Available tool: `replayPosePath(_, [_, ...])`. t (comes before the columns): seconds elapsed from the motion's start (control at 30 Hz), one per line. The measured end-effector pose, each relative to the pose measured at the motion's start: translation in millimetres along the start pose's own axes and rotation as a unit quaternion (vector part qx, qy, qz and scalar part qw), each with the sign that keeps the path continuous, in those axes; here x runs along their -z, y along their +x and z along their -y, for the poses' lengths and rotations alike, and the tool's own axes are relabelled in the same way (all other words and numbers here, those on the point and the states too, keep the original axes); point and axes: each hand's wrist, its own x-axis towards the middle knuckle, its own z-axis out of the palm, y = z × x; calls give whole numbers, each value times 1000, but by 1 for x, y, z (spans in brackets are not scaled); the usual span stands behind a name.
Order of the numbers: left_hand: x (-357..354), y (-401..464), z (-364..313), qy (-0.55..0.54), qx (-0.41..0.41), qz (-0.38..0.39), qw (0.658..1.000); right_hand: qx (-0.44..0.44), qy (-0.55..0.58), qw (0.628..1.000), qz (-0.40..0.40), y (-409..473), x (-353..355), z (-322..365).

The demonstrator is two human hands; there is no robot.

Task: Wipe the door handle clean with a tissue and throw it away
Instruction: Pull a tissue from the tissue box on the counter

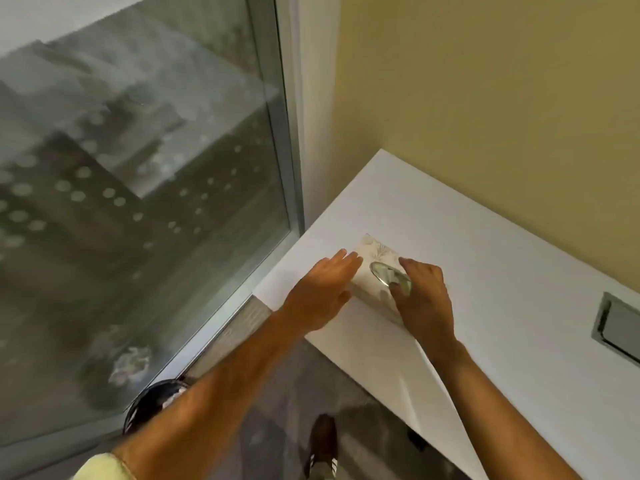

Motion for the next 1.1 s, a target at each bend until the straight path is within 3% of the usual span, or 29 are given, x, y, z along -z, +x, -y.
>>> replayPosePath(0.07, [-24,17,12,2,22,27,999,-7,19,1000,-21,9,-19,-11])
replayPosePath(0.2, [-71,34,28,23,9,99,995,-54,-3,997,48,24,-47,-20])
replayPosePath(0.3, [-90,39,37,16,21,100,995,-61,-13,996,63,30,-59,-32])
replayPosePath(0.47, [-99,43,32,-11,50,88,995,-69,56,996,5,29,-62,-34])
replayPosePath(0.8, [-81,45,28,0,55,142,988,-46,190,978,-74,25,-13,-1])
replayPosePath(0.93, [-43,28,10,-124,85,71,986,-54,267,961,-52,27,13,19])
replayPosePath(1.03, [3,0,-9,-318,158,46,933,-53,326,944,-21,21,26,46])
replayPosePath(1.1, [40,-23,-23,-365,177,20,914,-84,361,929,7,11,30,72])
